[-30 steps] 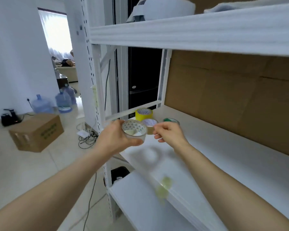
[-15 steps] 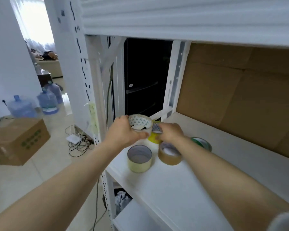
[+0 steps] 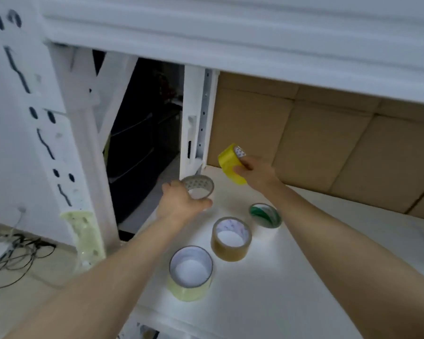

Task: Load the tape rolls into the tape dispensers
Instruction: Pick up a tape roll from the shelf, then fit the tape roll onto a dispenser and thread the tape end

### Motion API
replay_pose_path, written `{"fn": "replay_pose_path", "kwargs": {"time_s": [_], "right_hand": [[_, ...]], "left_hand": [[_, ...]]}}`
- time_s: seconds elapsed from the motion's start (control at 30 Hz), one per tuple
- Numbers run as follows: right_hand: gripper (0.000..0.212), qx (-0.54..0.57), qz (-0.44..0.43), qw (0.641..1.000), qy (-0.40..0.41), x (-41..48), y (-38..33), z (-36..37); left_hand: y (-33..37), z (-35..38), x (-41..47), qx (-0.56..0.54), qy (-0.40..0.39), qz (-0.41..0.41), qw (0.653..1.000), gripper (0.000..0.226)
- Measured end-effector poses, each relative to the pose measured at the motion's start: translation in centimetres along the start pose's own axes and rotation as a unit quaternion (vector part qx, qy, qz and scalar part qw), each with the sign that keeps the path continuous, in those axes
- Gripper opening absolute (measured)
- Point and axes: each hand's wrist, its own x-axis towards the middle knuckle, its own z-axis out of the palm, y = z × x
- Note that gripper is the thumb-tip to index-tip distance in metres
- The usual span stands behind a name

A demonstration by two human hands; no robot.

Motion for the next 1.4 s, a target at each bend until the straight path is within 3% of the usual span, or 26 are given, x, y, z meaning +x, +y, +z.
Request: {"fn": "replay_pose_path", "kwargs": {"time_s": [0.07, 0.13, 0.23, 0.37, 0.43, 0.5, 0.57, 0.6, 0.67, 0.8, 0.97, 1.1, 1.23, 1.4], "right_hand": [[0.016, 0.03, 0.016, 0.999, 0.014, -1.7, 0.7, -1.1], [0.009, 0.06, 0.019, 0.998, 0.02, -3.7, 1.4, -2.1], [0.014, 0.069, 0.012, 0.997, 0.014, -6.5, 2.1, -3.6], [0.012, 0.067, 0.037, 0.996, 0.038, -9.1, 4.3, -5.1], [0.014, 0.094, 0.061, 0.992, 0.056, -10.3, 5.5, -6.1], [0.011, 0.157, 0.089, 0.98, 0.085, -12.0, 6.4, -7.3], [0.011, 0.23, 0.125, 0.959, 0.109, -14.3, 7.2, -9.1], [0.016, 0.258, 0.135, 0.95, 0.118, -15.6, 7.7, -10.2], [0.021, 0.3, 0.134, 0.936, 0.131, -18.7, 9.0, -12.4], [0.043, 0.34, 0.131, 0.916, 0.166, -26.0, 13.5, -17.1], [0.038, 0.391, 0.117, 0.875, 0.258, -37.1, 20.2, -23.4], [0.035, 0.366, 0.145, 0.863, 0.316, -45.6, 25.3, -27.4], [0.034, 0.354, 0.195, 0.827, 0.39, -52.1, 29.8, -30.9], [0.026, 0.344, 0.226, 0.793, 0.449, -57.0, 35.0, -33.9]], "left_hand": [[0.0, 1.6, 1.1, 0.064, -0.043, 0.011, 0.997, 0.088], [0.2, 3.1, 1.8, 0.144, -0.054, 0.038, 0.987, 0.088], [0.4, 4.6, 2.5, 0.233, -0.087, 0.064, 0.966, 0.076], [0.8, 4.9, 2.9, 0.29, -0.176, 0.032, 0.94, 0.071], [2.7, 4.5, 2.3, 0.302, -0.165, -0.001, 0.939, 0.085], [6.0, 4.0, 0.8, 0.267, -0.106, -0.011, 0.958, 0.097], [10.2, 4.3, -1.5, 0.156, -0.044, 0.059, 0.985, 0.078], [12.2, 4.7, -2.9, 0.082, -0.05, 0.104, 0.99, 0.066], [16.8, 6.4, -6.8, -0.086, -0.122, 0.157, 0.976, 0.044], [24.7, 11.1, -17.1, -0.305, -0.288, 0.132, 0.898, 0.008], [30.4, 18.7, -28.7, -0.328, -0.443, 0.167, 0.817, 0.015], [34.4, 24.4, -36.3, -0.325, -0.528, 0.201, 0.758, 0.032], [38.4, 29.1, -42.7, -0.321, -0.571, 0.196, 0.73, 0.028], [43.1, 34.8, -48.3, -0.3, -0.592, 0.194, 0.722, 0.012]]}}
